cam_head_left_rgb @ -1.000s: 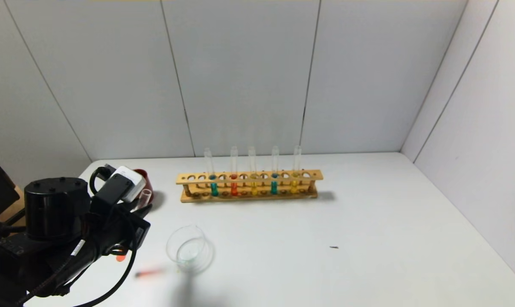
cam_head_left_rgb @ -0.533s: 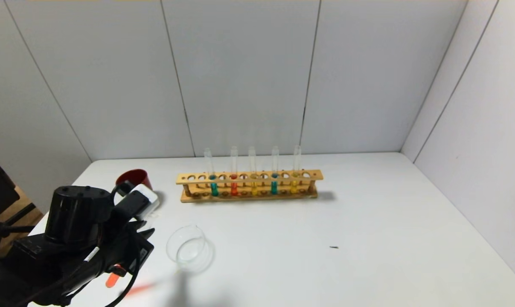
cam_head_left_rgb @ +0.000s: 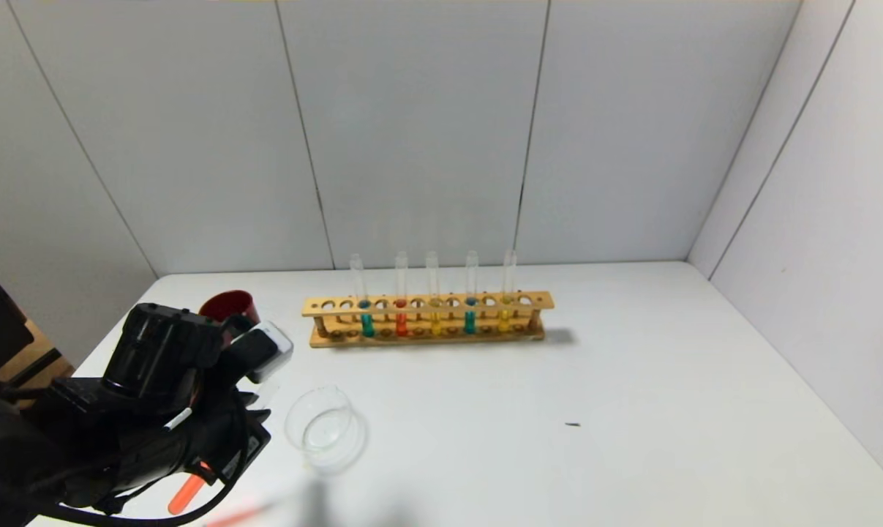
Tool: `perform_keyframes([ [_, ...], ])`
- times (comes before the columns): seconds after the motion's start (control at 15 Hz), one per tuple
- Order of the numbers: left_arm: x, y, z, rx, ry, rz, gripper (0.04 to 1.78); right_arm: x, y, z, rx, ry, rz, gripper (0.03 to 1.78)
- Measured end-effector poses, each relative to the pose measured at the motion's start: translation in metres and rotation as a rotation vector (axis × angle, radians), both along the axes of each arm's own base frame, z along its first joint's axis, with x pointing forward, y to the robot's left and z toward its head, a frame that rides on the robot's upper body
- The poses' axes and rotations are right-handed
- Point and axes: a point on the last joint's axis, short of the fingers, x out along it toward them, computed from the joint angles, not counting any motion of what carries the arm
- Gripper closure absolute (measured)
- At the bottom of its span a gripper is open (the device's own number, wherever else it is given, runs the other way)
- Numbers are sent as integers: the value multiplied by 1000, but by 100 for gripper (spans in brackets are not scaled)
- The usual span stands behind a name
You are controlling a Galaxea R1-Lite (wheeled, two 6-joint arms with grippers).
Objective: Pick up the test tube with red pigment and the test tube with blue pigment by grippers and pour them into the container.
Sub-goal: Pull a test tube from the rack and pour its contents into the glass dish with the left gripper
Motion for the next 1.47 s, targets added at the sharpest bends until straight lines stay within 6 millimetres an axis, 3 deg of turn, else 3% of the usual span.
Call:
perform_keyframes([
  [0.27, 3, -11, 9, 12, 32, -37, 151, 0, 0, 0, 0, 0, 0, 10],
  [1.47, 24, -30, -20, 191, 284, -35, 151, 0, 0, 0, 0, 0, 0, 10],
])
